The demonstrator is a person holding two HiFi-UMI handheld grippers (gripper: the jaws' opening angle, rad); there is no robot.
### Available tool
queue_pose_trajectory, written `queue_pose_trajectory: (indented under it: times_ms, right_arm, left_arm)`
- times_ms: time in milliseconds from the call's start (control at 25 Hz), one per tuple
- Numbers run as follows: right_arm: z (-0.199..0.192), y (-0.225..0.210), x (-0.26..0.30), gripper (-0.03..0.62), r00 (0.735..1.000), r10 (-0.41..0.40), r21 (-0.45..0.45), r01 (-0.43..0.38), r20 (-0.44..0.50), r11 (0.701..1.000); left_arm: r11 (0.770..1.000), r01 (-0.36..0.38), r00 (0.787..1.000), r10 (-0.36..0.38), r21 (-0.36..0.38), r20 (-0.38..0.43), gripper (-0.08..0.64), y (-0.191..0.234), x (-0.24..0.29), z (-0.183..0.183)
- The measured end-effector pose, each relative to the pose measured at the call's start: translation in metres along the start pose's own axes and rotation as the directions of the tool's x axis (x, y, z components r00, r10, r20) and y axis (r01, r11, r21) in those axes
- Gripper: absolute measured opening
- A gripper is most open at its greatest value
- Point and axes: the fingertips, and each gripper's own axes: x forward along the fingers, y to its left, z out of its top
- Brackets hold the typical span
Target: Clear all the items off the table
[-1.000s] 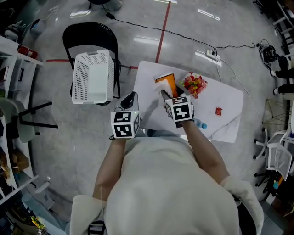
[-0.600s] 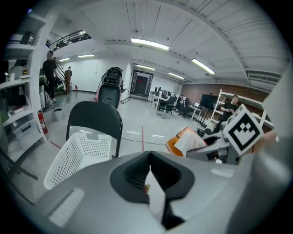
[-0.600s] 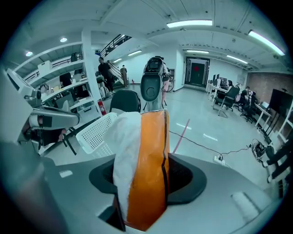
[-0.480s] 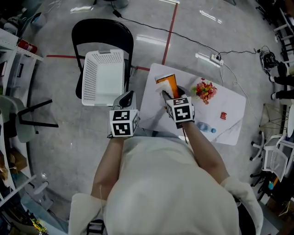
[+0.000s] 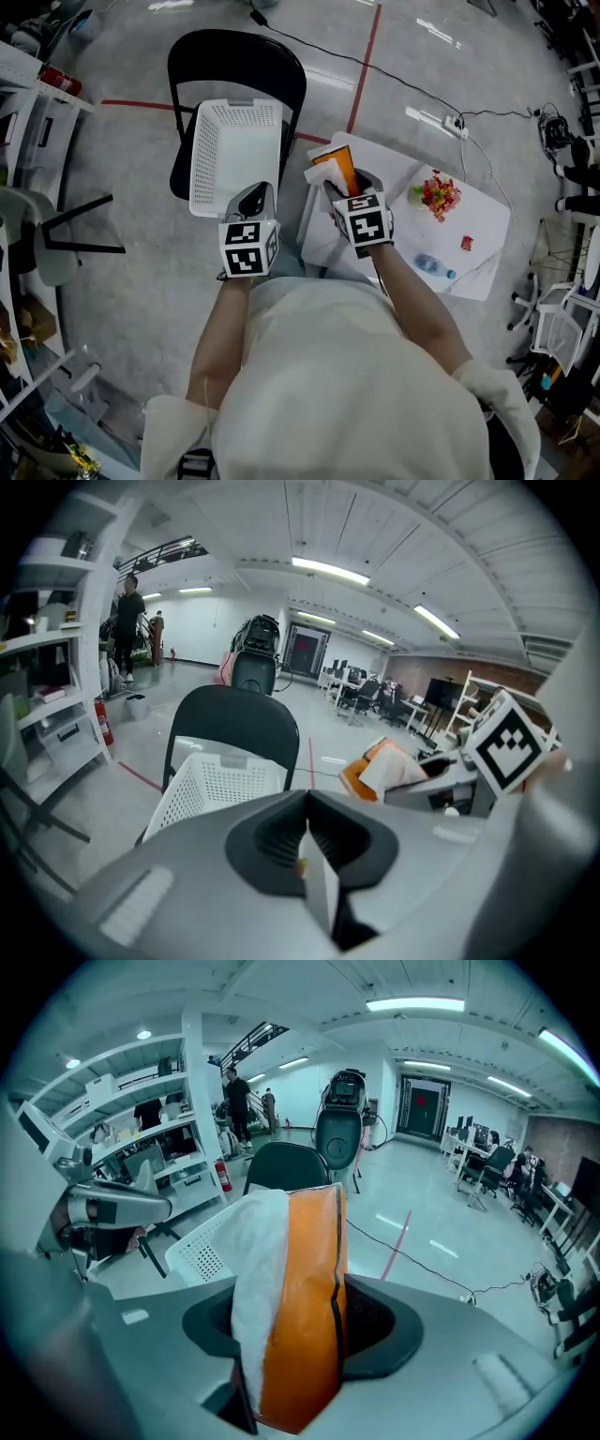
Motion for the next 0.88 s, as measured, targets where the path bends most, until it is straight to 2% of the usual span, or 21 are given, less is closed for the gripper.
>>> queue_pose_trajectory:
  times_ms: [480,880]
  right_arm:
    - [0.046,0.079,0.056,0.255,0.997,0.065,-0.044,-0.067,-0.035,0.997]
    - [0.061,0.134,0.104,0.255,0.989,0.122,-0.072,-0.129,-0.087,0.989]
  left_arm:
    - [0.999,-0.035,0.999,0.033,-0.040,-0.028,0.011,0.087,-0.006,-0.002]
    - [0.993,-0.077,0.995,0.071,-0.091,-0.063,0.011,0.144,-0.005,-0.016]
